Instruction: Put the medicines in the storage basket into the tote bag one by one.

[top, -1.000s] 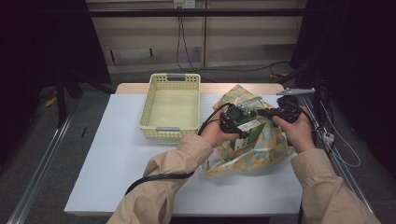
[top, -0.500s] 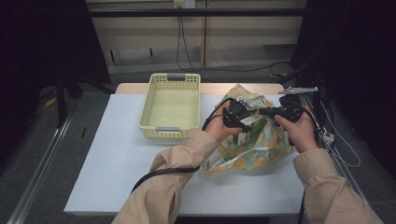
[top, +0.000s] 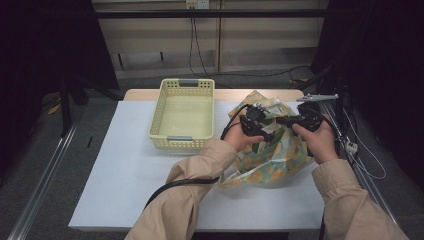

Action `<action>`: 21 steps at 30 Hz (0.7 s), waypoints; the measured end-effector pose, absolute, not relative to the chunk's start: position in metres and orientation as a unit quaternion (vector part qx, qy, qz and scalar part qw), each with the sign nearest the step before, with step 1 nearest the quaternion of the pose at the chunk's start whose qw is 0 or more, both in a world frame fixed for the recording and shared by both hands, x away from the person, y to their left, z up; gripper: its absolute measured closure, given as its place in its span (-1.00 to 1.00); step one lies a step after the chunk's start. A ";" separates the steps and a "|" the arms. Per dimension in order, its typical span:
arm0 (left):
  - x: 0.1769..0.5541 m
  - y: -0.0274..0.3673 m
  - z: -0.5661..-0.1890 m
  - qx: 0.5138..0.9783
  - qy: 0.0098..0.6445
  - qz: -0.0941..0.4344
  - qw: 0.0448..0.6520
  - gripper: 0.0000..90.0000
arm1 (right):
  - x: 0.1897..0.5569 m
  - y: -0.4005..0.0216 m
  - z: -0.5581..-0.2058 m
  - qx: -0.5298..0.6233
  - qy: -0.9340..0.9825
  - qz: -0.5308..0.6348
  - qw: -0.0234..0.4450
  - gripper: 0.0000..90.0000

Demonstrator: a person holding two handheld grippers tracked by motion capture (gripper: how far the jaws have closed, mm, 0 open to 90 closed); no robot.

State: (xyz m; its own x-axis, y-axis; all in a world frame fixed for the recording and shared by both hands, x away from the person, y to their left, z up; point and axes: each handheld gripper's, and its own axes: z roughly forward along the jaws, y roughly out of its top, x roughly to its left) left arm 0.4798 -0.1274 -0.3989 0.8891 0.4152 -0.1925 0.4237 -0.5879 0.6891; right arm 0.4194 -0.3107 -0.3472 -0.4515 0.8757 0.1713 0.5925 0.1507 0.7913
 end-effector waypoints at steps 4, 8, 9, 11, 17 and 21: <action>0.472 -0.112 -0.395 0.895 0.227 -0.007 0.385 -0.45 | 0.420 -0.311 -0.348 0.497 0.740 0.420 0.167 0.97; 0.465 -0.094 -0.389 0.894 0.222 -0.005 0.389 -0.51 | 0.418 -0.310 -0.349 0.497 0.743 0.416 0.169 0.97; 0.462 -0.090 -0.388 0.891 0.223 -0.007 0.395 -0.52 | 0.418 -0.309 -0.349 0.497 0.743 0.415 0.169 0.97; 0.459 -0.082 -0.386 0.892 0.221 -0.007 0.394 -0.53 | 0.418 -0.307 -0.350 0.497 0.743 0.416 0.169 0.97; 0.447 -0.060 -0.384 0.899 0.213 -0.001 0.384 -0.54 | 0.417 -0.299 -0.354 0.496 0.746 0.412 0.166 0.97; 0.442 -0.047 -0.388 0.891 0.233 0.001 0.389 -0.63 | 0.417 -0.296 -0.356 0.495 0.749 0.409 0.166 0.97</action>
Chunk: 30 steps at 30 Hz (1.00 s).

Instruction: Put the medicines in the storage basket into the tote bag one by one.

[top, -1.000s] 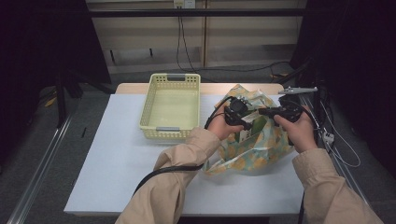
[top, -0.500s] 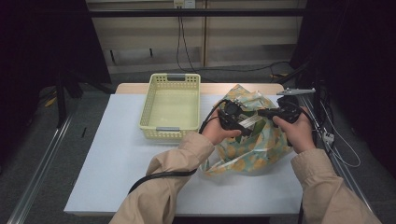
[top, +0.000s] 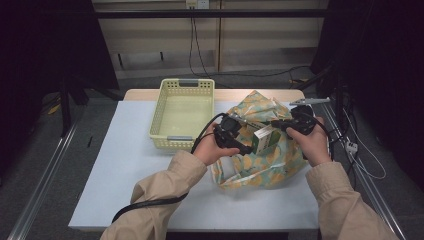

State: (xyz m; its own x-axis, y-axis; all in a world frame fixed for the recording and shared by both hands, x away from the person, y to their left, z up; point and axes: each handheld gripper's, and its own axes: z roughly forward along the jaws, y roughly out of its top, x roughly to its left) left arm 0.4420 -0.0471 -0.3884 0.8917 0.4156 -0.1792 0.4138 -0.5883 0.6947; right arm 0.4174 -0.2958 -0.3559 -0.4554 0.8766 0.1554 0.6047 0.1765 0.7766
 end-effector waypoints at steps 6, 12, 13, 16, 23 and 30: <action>0.437 -0.034 -0.394 0.893 0.236 0.007 0.383 -0.71 | 0.417 -0.294 -0.356 0.494 0.750 0.406 0.167 0.97; 0.433 -0.029 -0.400 0.892 0.237 0.009 0.384 -0.75 | 0.416 -0.293 -0.355 0.493 0.750 0.407 0.170 0.96; 0.432 -0.028 -0.401 0.893 0.236 0.006 0.384 -0.76 | 0.416 -0.293 -0.355 0.492 0.751 0.407 0.169 0.96; 0.429 -0.028 -0.405 0.893 0.238 0.011 0.381 -0.75 | 0.416 -0.293 -0.356 0.492 0.750 0.407 0.169 0.96; 0.427 -0.029 -0.414 0.892 0.247 0.030 0.377 -0.69 | 0.415 -0.292 -0.355 0.489 0.752 0.408 0.171 0.96; 0.424 -0.035 -0.418 0.891 0.249 0.010 0.379 -0.63 | 0.415 -0.293 -0.354 0.488 0.752 0.407 0.172 0.96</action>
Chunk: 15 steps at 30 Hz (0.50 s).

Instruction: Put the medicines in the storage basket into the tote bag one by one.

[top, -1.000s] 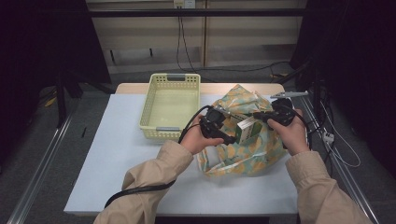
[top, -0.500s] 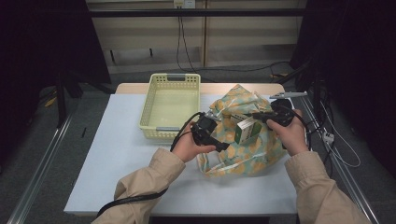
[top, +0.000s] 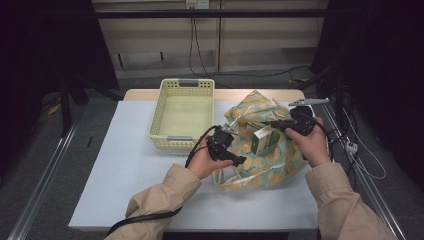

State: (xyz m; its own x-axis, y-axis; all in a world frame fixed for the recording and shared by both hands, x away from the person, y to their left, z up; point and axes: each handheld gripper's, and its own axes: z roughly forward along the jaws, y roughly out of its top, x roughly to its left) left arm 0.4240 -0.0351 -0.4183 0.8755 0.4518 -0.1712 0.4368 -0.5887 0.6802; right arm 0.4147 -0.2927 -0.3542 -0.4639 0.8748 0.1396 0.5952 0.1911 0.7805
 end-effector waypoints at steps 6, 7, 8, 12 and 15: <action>0.422 -0.038 -0.431 0.895 0.259 0.010 0.363 -0.63 | 0.414 -0.292 -0.354 0.487 0.754 0.407 0.171 0.96; 0.421 -0.039 -0.434 0.897 0.258 0.009 0.359 -0.63 | 0.414 -0.292 -0.355 0.488 0.753 0.407 0.171 0.96; 0.420 -0.040 -0.437 0.897 0.259 0.008 0.359 -0.63 | 0.414 -0.292 -0.355 0.488 0.753 0.407 0.170 0.96; 0.419 -0.042 -0.443 0.898 0.262 0.012 0.353 -0.63 | 0.414 -0.294 -0.355 0.488 0.753 0.408 0.170 0.96; 0.420 -0.043 -0.446 0.897 0.264 0.012 0.355 -0.52 | 0.414 -0.296 -0.356 0.490 0.752 0.407 0.170 0.96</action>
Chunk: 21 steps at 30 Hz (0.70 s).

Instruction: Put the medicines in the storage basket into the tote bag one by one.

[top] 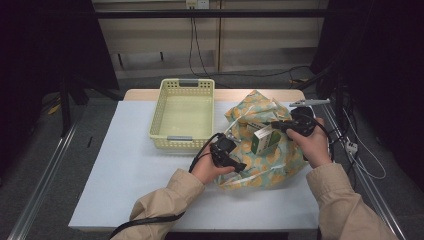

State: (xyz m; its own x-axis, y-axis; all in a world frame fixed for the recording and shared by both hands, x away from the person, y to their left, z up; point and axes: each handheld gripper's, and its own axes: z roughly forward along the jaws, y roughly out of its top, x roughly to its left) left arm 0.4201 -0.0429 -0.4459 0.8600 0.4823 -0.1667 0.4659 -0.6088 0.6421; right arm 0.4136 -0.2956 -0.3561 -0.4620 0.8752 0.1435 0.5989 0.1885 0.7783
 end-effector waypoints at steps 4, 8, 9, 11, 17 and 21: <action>0.423 -0.043 -0.448 0.893 0.268 0.012 0.361 -0.13 | 0.413 -0.298 -0.356 0.492 0.750 0.407 0.171 0.96; 0.422 -0.044 -0.448 0.889 0.270 0.002 0.370 0.47 | 0.413 -0.299 -0.356 0.492 0.750 0.408 0.171 0.96; 0.421 -0.044 -0.447 0.890 0.268 -0.002 0.368 0.65 | 0.413 -0.299 -0.356 0.492 0.750 0.408 0.171 0.96; 0.421 -0.044 -0.443 0.889 0.266 -0.005 0.372 0.83 | 0.413 -0.299 -0.356 0.492 0.750 0.409 0.171 0.96; 0.424 -0.036 -0.421 0.885 0.273 -0.019 0.377 1.00 | 0.413 -0.301 -0.354 0.492 0.748 0.410 0.173 0.96; 0.427 -0.029 -0.402 0.875 0.282 -0.023 0.393 1.00 | 0.413 -0.303 -0.352 0.494 0.747 0.410 0.175 0.96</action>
State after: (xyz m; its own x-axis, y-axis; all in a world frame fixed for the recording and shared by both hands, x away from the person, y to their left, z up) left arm 0.4272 -0.0294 -0.4021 0.8403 0.4748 -0.2617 0.5110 -0.5323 0.6749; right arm 0.4127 -0.3027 -0.3521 -0.4512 0.8808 0.1435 0.5934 0.1760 0.7854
